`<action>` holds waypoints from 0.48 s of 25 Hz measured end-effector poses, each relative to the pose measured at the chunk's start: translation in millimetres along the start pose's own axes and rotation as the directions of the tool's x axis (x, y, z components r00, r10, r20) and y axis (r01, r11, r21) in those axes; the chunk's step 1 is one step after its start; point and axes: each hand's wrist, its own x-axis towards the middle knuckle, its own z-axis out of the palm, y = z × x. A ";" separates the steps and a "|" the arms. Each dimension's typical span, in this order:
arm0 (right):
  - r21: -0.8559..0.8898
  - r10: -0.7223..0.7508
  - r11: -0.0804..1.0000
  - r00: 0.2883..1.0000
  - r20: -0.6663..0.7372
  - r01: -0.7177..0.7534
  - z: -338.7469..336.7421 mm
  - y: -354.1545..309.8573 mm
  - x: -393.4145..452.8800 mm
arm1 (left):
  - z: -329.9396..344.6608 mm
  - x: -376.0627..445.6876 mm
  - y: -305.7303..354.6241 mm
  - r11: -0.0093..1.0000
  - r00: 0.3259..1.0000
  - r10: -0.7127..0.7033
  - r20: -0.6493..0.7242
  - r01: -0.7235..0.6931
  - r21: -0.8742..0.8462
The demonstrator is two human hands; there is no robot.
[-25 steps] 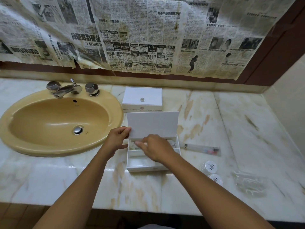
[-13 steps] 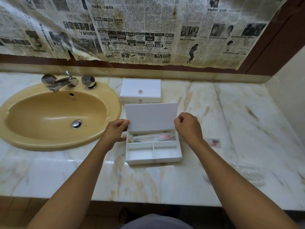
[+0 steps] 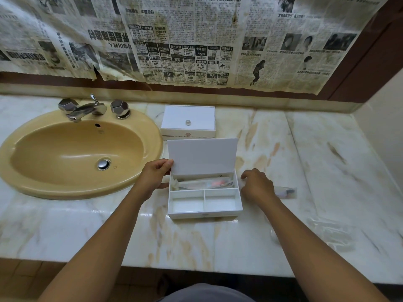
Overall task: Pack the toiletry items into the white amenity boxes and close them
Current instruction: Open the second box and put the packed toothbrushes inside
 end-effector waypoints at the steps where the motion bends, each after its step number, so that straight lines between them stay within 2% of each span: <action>1: -0.006 0.008 1.000 1.000 0.000 -0.008 -0.2 -0.9 -0.3 | -0.1 -0.3 0.3 1.000 1.000 0.001 0.001 -0.001 0.001; 7: -0.046 0.063 0.997 0.998 -0.025 -0.064 -1.7 -0.7 -1.8 | -0.1 -1.8 1.7 1.000 1.000 0.007 0.004 -0.007 0.006; 12: 0.076 0.058 0.996 0.969 -0.239 -0.041 -30.8 -5.6 -6.0 | -0.3 -1.9 1.2 1.000 1.000 0.010 0.005 -0.010 0.000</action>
